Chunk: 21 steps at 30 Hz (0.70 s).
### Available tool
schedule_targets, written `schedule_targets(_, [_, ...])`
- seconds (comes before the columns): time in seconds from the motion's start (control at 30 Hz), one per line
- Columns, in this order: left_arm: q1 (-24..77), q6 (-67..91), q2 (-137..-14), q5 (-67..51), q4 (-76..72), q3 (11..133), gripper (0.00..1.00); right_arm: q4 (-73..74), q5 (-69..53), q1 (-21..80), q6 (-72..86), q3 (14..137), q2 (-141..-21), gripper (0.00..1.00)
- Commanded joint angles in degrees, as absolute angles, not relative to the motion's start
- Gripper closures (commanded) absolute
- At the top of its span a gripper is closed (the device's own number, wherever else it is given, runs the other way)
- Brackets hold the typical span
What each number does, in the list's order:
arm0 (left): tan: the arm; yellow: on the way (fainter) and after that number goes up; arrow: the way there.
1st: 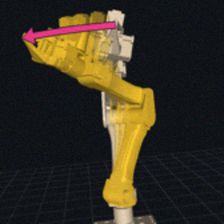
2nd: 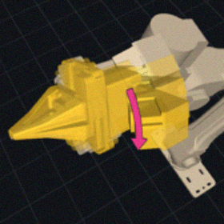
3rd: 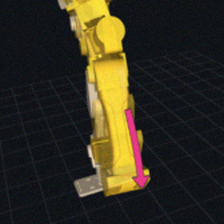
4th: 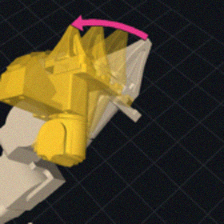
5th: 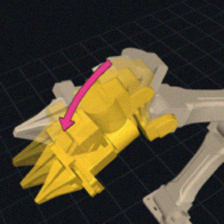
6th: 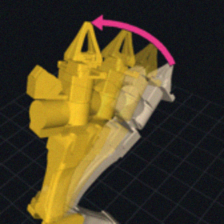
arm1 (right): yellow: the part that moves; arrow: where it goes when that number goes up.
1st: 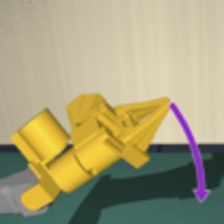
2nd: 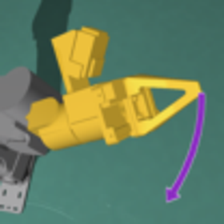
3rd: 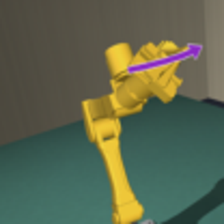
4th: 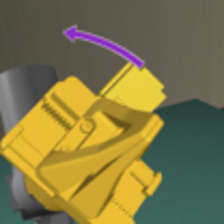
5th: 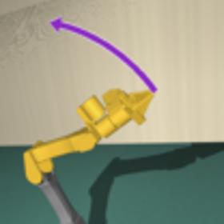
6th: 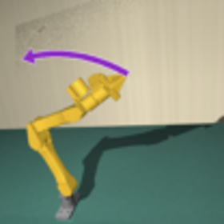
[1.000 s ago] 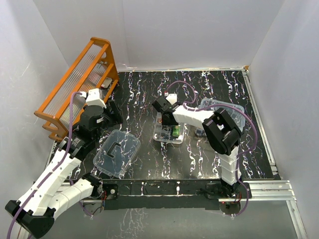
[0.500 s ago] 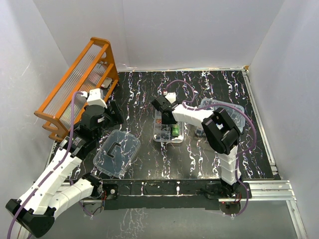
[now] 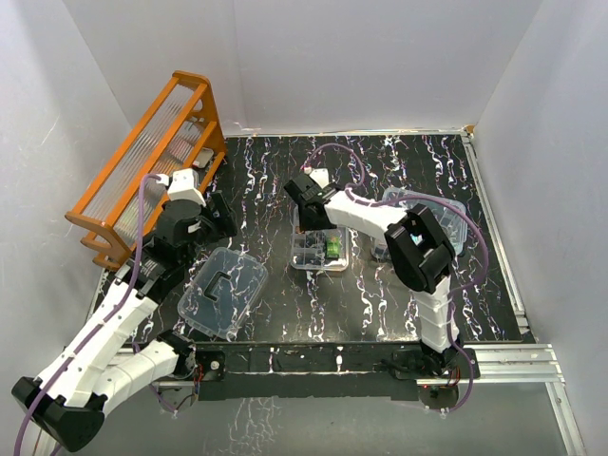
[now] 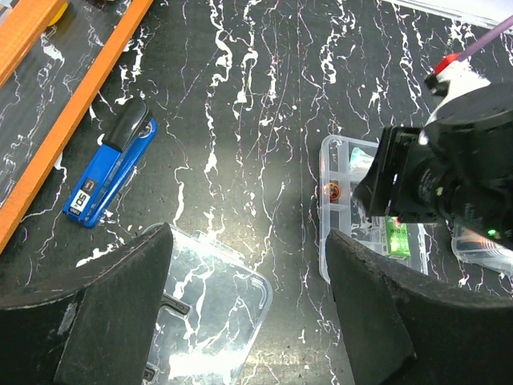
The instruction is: Organize the medicine kit
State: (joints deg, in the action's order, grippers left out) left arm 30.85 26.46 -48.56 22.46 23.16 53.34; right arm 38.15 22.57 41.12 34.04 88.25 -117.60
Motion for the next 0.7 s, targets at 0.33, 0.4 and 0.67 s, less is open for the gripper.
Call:
schedule_targets(0.33, [30.6,25.9,-49.7,19.4,21.3,51.7,0.23,41.9,30.6,25.4,30.3,81.7,-85.4,0.48])
schedule_targets(0.4, [30.6,25.2,-49.8,17.2,20.1,51.3,0.23,41.5,32.2,18.9,30.6,77.0,-81.0,0.48])
schedule_targets(0.67, [30.7,22.8,-52.2,0.4,15.0,50.9,0.21,41.5,33.2,-2.1,34.1,64.2,-69.4,0.34])
